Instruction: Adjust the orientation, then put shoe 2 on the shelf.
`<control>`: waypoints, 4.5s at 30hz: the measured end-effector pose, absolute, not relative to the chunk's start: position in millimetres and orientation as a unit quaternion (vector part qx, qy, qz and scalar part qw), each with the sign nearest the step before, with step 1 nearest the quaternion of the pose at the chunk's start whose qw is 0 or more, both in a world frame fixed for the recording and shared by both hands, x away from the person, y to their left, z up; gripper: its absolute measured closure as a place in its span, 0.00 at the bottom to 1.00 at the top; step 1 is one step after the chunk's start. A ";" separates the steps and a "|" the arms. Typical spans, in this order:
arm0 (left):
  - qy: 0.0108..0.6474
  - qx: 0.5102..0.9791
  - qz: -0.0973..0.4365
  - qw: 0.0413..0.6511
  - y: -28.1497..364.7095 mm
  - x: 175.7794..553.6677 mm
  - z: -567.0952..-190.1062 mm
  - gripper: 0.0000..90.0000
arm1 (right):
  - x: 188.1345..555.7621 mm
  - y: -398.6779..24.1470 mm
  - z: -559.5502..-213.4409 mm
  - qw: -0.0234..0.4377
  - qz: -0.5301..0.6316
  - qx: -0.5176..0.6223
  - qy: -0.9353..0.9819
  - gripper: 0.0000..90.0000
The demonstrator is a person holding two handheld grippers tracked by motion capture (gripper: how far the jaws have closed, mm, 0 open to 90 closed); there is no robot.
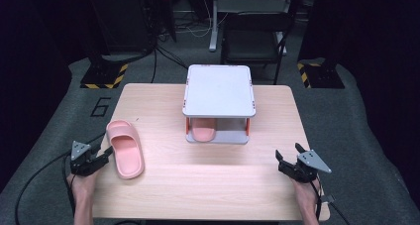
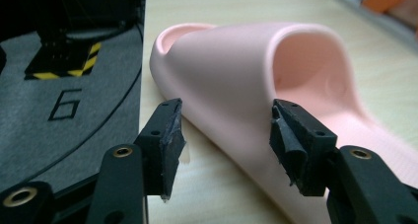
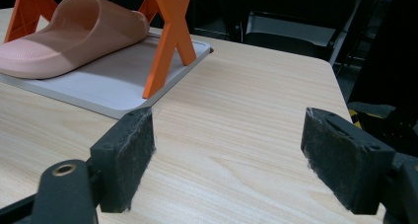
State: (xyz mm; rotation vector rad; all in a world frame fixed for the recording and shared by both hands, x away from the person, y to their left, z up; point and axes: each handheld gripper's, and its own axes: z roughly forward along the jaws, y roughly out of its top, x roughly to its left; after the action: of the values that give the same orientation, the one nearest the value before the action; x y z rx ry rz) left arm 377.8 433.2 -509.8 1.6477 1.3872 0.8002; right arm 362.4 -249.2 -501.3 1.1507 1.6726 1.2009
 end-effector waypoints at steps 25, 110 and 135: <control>0.537 0.612 0.341 0.470 421.1 365.5 -482.9 0.29 | 360.7 -252.8 -499.9 0.379 0.477 0.459 0.647 0.22; 0.433 0.707 0.209 0.519 123.6 425.3 -477.1 0.92 | 509.2 -137.8 -380.8 0.261 0.506 0.338 0.749 0.25; 0.528 0.657 0.252 0.475 60.9 464.8 -498.3 0.89 | 512.2 -136.9 -393.2 0.234 0.518 0.356 0.742 0.25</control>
State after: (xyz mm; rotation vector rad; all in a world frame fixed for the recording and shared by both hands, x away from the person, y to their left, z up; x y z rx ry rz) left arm 464.8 60.9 -498.3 1.6068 1.2914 0.6173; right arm 512.2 -136.9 -393.2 0.9776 2.0376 1.4212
